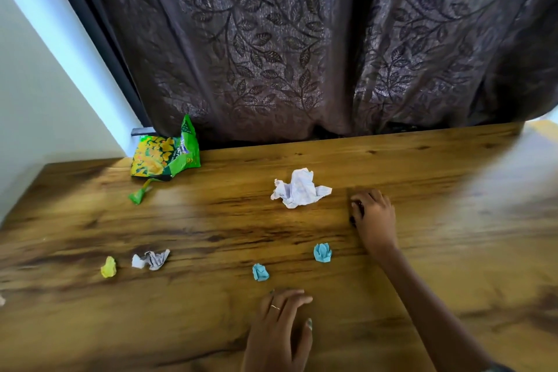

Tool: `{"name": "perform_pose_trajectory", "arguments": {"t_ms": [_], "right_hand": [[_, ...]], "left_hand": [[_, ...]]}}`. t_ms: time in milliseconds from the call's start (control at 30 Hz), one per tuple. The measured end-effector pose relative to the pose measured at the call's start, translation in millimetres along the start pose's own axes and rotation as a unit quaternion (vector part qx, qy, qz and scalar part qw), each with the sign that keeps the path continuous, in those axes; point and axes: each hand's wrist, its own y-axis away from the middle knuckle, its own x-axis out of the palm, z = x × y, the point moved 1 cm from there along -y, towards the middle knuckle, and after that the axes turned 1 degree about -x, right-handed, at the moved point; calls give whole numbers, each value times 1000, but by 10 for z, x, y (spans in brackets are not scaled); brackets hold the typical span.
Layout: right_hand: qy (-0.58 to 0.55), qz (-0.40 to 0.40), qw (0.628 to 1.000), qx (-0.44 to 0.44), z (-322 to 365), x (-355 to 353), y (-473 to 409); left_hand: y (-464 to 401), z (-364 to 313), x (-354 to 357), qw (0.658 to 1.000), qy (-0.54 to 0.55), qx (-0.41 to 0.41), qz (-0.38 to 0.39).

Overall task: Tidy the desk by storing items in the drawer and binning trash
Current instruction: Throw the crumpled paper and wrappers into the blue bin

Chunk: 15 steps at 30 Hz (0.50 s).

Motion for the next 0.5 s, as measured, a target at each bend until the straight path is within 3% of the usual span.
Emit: {"name": "perform_pose_trajectory", "arguments": {"t_ms": [100, 200, 300, 333, 367, 433, 467, 500], "right_hand": [[-51, -41, 998, 2, -77, -40, 158], [-157, -60, 983, 76, 43, -249, 311], [-258, -58, 958, 114, 368, -490, 557], [-292, -42, 951, 96, 512, -547, 661], [-322, -19, 944, 64, 669, -599, 775], [-348, 37, 936, -17, 962, -636, 1009], [-352, 69, 932, -47, 1080, -624, 1110], [-350, 102, 929, -61, 1182, -612, 1186]], "left_hand": [[15, 9, 63, 999, 33, -5, -34], [-4, -136, -12, 991, 114, -63, -19], [-75, -409, -136, 953, 267, -142, 15], [-128, -518, -202, 915, 361, -179, 23], [-195, -610, -253, 849, 467, -245, 29], [-307, -735, -318, 665, 657, -350, 54], [-339, -760, -350, 591, 721, -358, 49], [-367, -769, -387, 540, 761, -357, 38]]}}
